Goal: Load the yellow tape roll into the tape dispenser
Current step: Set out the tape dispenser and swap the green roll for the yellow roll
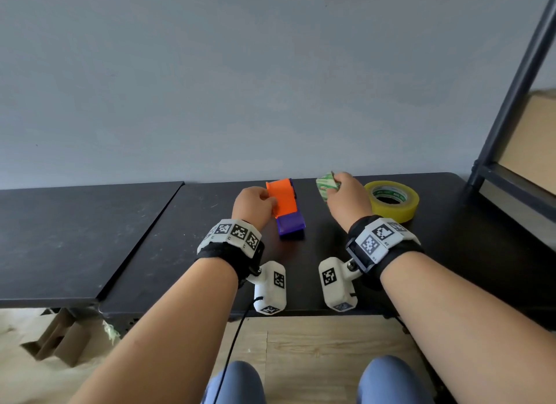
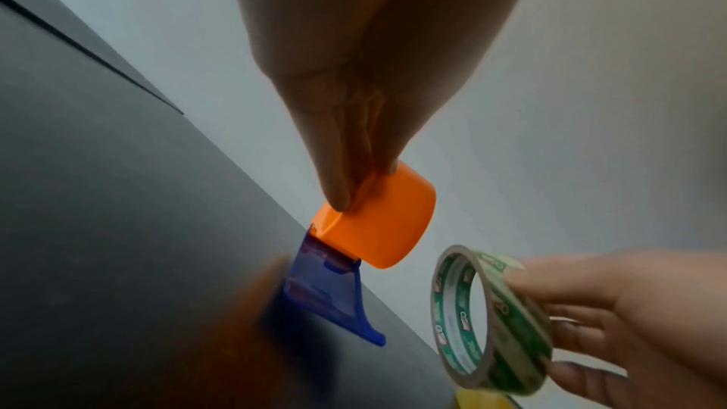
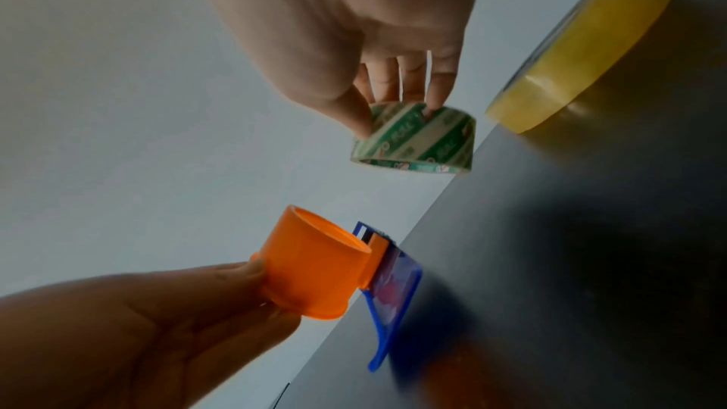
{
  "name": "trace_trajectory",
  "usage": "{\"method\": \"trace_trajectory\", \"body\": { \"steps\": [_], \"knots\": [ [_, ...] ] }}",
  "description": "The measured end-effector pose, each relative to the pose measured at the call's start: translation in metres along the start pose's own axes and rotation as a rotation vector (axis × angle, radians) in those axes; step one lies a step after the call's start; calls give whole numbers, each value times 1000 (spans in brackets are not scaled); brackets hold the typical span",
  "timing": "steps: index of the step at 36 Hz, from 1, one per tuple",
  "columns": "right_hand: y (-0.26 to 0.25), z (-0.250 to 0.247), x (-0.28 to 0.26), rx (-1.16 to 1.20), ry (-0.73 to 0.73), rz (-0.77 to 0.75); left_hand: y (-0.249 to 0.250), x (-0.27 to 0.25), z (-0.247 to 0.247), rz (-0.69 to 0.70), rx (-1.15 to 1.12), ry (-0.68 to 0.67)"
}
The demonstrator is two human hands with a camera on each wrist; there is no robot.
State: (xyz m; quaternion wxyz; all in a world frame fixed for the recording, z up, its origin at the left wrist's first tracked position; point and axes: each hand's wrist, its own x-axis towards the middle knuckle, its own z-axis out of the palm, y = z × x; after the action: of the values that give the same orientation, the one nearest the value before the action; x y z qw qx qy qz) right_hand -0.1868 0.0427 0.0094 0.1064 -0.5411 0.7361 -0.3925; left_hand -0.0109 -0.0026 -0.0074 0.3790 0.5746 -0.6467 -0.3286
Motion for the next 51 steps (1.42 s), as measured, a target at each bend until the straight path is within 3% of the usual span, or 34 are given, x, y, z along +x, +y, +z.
{"method": "trace_trajectory", "body": {
  "steps": [6,15,20,25,30,39,51],
  "knots": [
    [-1,6,-2,25,-34,-24,17,-12,3,-11,-84,-33],
    [0,13,-6,3,-53,-62,6,-11,7,-233,-230,-24],
    [0,17,-6,7,-64,-66,-11,-3,6,-336,21,-9],
    [0,20,-6,-4,-84,-79,-3,-13,2,-300,374,-70],
    [0,17,-8,-17,-84,-98,6,-16,3,-329,442,-2],
    [10,-7,-12,-4,11,-114,40,-33,20,-33,416,35],
    [68,-76,-23,-123,175,1,90,-60,92,114,425,-146]
  ]
}}
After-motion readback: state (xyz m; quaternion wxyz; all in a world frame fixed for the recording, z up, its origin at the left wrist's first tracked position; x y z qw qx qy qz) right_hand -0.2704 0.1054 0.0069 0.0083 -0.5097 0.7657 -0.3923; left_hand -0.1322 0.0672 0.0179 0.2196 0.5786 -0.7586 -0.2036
